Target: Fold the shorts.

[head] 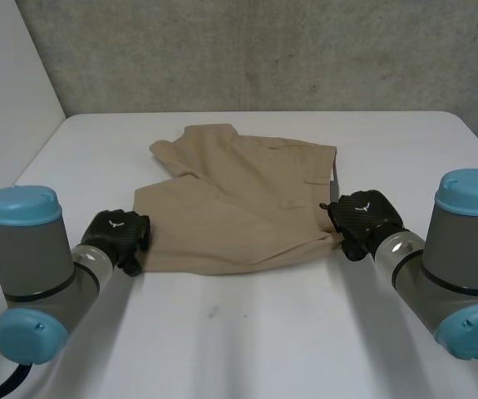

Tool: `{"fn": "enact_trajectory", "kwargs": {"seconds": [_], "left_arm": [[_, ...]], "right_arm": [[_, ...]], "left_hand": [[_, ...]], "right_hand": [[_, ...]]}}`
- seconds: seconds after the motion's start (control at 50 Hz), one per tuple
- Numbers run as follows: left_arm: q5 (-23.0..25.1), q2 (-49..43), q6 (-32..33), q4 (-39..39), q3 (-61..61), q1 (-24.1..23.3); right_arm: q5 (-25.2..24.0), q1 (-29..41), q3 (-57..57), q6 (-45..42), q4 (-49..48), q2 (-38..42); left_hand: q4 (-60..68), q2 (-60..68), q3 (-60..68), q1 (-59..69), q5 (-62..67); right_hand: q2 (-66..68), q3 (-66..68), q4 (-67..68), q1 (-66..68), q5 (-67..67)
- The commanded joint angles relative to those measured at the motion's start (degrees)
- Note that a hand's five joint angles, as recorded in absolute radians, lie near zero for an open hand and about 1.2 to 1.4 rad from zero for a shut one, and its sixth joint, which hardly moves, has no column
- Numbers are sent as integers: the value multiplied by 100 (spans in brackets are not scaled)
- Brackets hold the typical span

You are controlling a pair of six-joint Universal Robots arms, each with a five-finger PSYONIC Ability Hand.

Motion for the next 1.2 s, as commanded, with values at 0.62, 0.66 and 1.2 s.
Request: {"fn": "enact_trajectory", "kwargs": {"seconds": [0.62, 0.66, 1.2], "left_arm": [[412, -452, 70, 403, 195, 129], [412, -487, 70, 385, 247, 129], [404, -751, 88, 359, 705, 146]], "right_arm": [[22, -45, 13, -63, -27, 81], [22, -45, 13, -63, -27, 81], [31, 16, 22, -195, -9, 151]], "left_hand": [[-316, -307, -299, -328, -289], [-48, -38, -31, -60, -21], [3601, 3611, 3618, 3589, 3628]], "right_hand": [[1240, 1196, 1169, 2397, 1240], [1240, 1196, 1169, 2397, 1240], [1240, 1196, 1169, 2397, 1240]]}}
